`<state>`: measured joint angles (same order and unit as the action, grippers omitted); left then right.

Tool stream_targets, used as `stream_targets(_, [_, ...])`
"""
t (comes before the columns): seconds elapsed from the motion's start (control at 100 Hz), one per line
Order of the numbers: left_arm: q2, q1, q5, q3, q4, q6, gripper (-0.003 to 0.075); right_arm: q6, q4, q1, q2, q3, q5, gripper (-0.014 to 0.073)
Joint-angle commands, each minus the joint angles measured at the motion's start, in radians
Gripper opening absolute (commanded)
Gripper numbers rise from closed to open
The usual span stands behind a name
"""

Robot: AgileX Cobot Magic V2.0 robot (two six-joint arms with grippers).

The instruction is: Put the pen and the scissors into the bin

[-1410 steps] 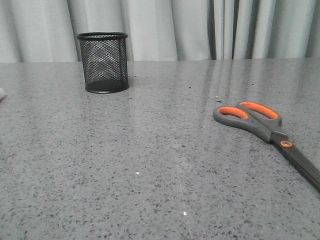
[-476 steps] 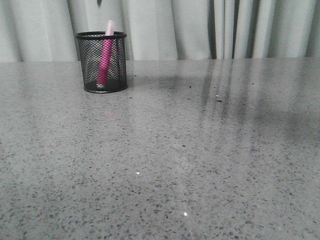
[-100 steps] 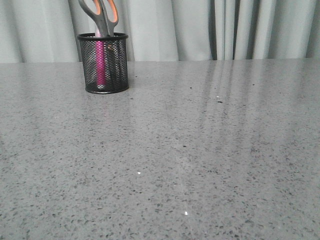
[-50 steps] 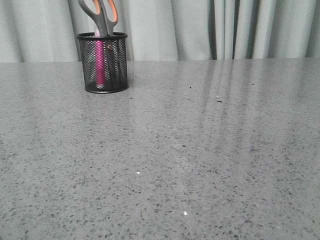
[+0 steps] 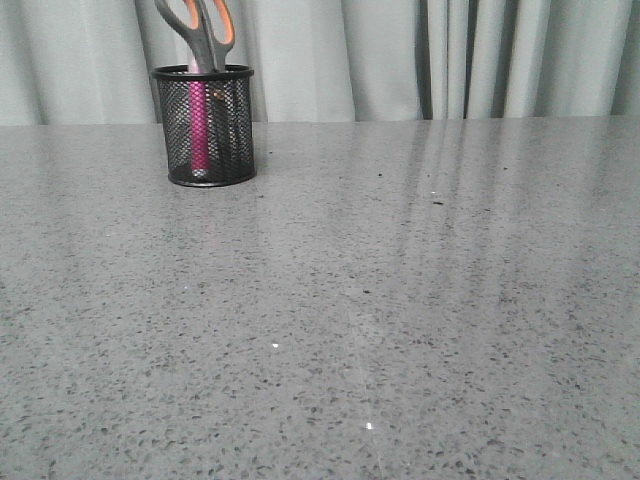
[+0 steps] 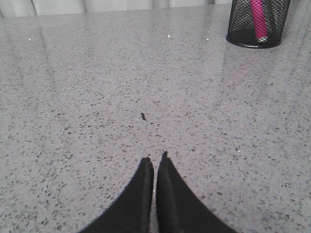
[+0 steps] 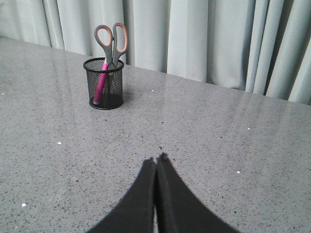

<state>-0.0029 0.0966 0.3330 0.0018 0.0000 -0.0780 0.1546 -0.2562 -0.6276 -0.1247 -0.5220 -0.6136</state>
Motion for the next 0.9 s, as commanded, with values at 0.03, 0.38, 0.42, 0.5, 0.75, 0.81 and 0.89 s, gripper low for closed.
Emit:
stream_targets(0.03, [-0.033, -0.003, -0.062, 0.044, -0.008, 0.009, -0.0012, -0.007, -0.037, 0.018, -0.011, 0.0, 0.062, -0.0061])
stream_targets(0.38, [-0.033, -0.003, -0.062, 0.044, -0.008, 0.009, -0.0012, 0.046, 0.05, 0.356, 0.032, 0.321, 0.48, -0.0061])
stream_targets(0.42, [-0.033, -0.003, -0.062, 0.044, -0.008, 0.009, -0.0012, 0.028, 0.083, 0.396, 0.032, 0.362, 0.508, -0.0061])
stream_targets(0.5, [-0.033, -0.003, -0.062, 0.044, -0.008, 0.009, -0.0012, -0.038, 0.11, 0.448, 0.032, 0.453, 0.592, -0.0061])
stream_targets(0.75, [-0.033, -0.003, -0.062, 0.044, -0.008, 0.009, -0.0012, -0.07, 0.11, 0.476, 0.136, 0.547, 0.453, -0.0061])
stream_targets(0.81, [-0.033, -0.003, -0.062, 0.044, -0.008, 0.009, -0.0012, -0.07, 0.111, 0.476, 0.156, 0.547, 0.382, -0.0061])
stream_targets(0.89, [-0.033, -0.003, -0.062, 0.044, -0.008, 0.009, -0.0012, -0.07, 0.123, 0.476, 0.154, 0.547, 0.318, -0.0061])
